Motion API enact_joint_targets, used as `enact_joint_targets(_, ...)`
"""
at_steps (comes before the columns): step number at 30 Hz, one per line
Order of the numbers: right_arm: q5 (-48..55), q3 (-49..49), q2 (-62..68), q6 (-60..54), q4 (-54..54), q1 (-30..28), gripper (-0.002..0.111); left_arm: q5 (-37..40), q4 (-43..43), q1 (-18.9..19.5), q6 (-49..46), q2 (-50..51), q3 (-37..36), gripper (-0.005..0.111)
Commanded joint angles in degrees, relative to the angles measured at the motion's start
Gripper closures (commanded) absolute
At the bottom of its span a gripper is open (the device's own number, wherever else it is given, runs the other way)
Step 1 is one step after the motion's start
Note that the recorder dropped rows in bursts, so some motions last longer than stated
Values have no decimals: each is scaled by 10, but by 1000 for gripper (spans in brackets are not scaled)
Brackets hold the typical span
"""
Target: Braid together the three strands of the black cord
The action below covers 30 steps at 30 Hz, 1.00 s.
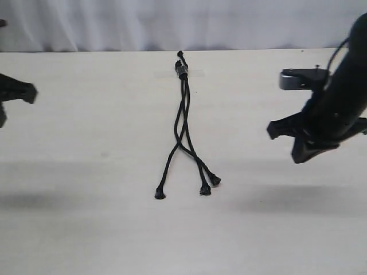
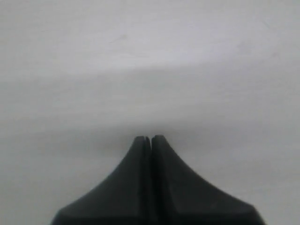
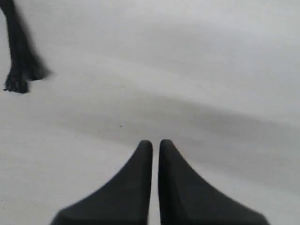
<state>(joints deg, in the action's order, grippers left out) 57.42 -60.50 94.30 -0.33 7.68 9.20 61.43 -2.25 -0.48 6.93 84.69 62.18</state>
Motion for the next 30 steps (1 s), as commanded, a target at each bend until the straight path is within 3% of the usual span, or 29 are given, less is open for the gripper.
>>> enact_joint_targets(1,-35,82,-130,-1,-34,-80,104,-33,71,111,-63,-144,-83,107)
enact_joint_targets(6,-73,149,-283,-1,-82,-75,104,-115,154,137,-113,-300,-178,107)
enact_joint_targets(16,-253,274,-579,-1,-81,-48,104,-203,149,137,-149,-498,-307,107)
enact_joint_targets(30,-288,302,-803,-1,-81,-48,104,-172,145,137,-149,-525,-320,107)
